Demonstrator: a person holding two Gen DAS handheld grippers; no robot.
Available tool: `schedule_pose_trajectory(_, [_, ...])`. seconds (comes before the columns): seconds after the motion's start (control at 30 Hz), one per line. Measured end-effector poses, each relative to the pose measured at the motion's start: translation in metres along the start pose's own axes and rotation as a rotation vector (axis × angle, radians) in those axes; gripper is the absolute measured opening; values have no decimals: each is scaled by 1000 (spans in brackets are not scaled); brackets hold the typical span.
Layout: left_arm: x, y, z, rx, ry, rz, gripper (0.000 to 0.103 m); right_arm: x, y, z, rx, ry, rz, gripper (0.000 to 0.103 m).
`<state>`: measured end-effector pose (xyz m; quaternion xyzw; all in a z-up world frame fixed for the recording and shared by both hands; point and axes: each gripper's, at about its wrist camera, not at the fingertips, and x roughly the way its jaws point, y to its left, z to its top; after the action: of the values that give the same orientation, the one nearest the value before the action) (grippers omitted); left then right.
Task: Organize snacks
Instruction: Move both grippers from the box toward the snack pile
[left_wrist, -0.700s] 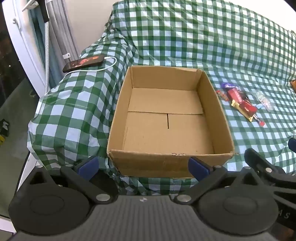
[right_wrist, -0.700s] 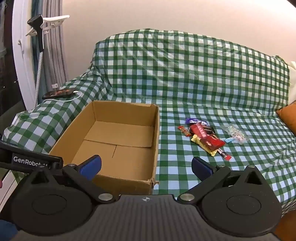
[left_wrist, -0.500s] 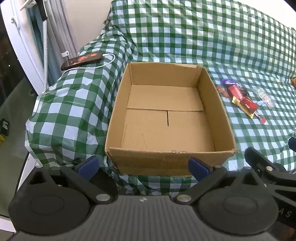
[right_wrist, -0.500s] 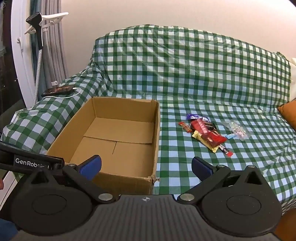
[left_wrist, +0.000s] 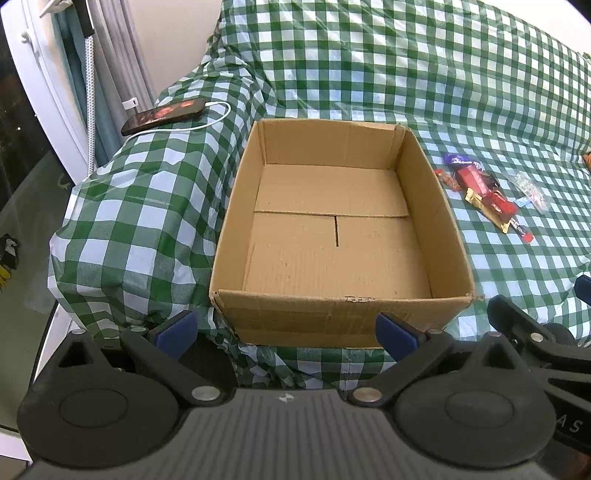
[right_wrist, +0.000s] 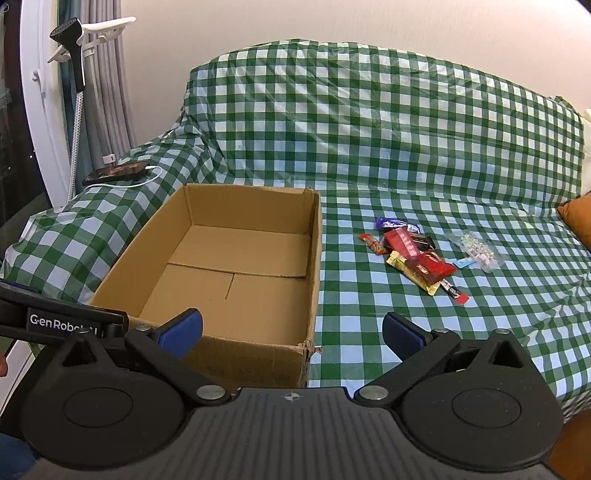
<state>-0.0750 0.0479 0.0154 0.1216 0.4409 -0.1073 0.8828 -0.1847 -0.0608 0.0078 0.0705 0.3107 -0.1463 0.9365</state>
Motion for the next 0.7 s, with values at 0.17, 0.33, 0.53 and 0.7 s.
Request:
schedule_pose_trajectory(0.17, [2,0,0,1,3,5,103,4,-1,-4,-1,2,5,103])
schedule_pose_trajectory(0.33, [5,1,-2,5,12,8,103,7,-3,-1,10,79,12,103])
schedule_pose_trajectory(0.53, [11,-3,-1,14,28,15,103,12,-7,1,30,132,27,103])
schedule_pose_trajectory(0.7, [17,-10,5,38,45,2,103,19,-13,0,48,100,28,103])
